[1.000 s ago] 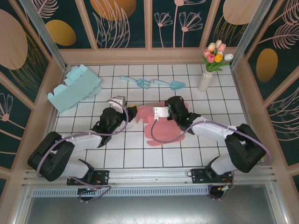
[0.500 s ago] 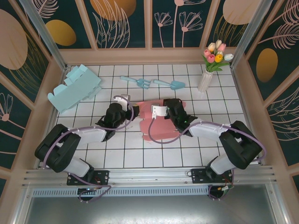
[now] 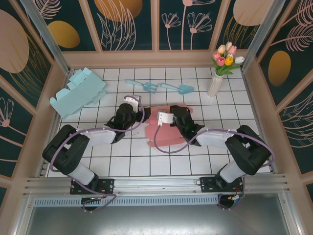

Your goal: Fold the paper box

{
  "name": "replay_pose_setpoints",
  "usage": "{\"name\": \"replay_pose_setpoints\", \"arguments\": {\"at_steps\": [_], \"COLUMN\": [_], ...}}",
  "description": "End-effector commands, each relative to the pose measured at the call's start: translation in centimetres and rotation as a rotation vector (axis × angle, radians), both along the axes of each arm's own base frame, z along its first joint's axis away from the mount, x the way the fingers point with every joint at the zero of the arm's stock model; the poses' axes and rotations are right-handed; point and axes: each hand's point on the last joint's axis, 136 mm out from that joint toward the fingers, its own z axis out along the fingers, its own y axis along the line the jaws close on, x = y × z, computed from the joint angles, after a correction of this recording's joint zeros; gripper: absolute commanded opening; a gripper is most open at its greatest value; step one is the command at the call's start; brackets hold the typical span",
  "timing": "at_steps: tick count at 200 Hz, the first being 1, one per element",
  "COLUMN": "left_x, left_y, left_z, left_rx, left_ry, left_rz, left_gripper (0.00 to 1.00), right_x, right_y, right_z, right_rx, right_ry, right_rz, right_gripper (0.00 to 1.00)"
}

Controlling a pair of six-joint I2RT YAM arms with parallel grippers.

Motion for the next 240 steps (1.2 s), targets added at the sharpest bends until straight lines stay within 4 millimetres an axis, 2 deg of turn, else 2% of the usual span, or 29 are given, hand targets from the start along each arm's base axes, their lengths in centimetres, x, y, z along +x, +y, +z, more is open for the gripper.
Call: {"name": "replay_pose_setpoints", "arguments": {"at_steps": [1, 17, 46, 85, 101, 122, 148, 183, 204, 240], "left_x": [-0.3, -0.9, -2.0, -5.9, -7.2, -6.8, -5.6, -5.0, -4.9, -4.5], "left_y": [-2.3, -1.6, 2.2, 6.4, 8.6, 10.6, 9.5, 6.5, 5.3, 4.1], "left_z": [0.9, 0.5, 0.6, 1.4, 0.5, -1.3, -2.6, -1.8, -1.3, -2.2], "left_rx": [-0.094, -0.086, -0.039, -0.100, -0.095, -0.026, -0.024, -0.024, -0.030, -0.010], "left_ry": [-0.007, -0.007, -0.044, -0.069, -0.079, -0.048, 0.000, -0.061, -0.088, -0.077], "left_rz": [-0.086, -0.075, 0.057, 0.146, 0.208, 0.296, 0.237, 0.066, 0.006, -0.052], "left_gripper": [0.65, 0.64, 0.64, 0.64, 0.68, 0.71, 0.71, 0.71, 0.71, 0.69], "right_x": [-0.4, -0.6, -0.8, -1.0, -1.3, -2.0, -2.3, -2.9, -2.9, -2.4], "right_y": [0.4, 0.1, -0.6, -0.9, -0.9, -0.4, -0.5, -0.4, -0.6, -0.9], "right_z": [-1.5, -2.2, -2.2, -2.4, -2.5, -2.8, -3.1, -3.6, -4.1, -4.7], "right_rx": [0.045, 0.037, 0.045, 0.036, 0.038, 0.046, 0.038, 0.014, -0.013, -0.028], "right_ry": [0.015, 0.005, -0.052, -0.073, -0.069, -0.057, -0.054, -0.049, -0.053, -0.046], "right_rz": [-0.009, -0.009, -0.009, -0.006, 0.008, 0.052, 0.062, 0.089, 0.089, 0.061], "right_gripper": [0.00, 0.00, 0.00, 0.00, 0.00, 0.00, 0.00, 0.00, 0.00, 0.00]}}
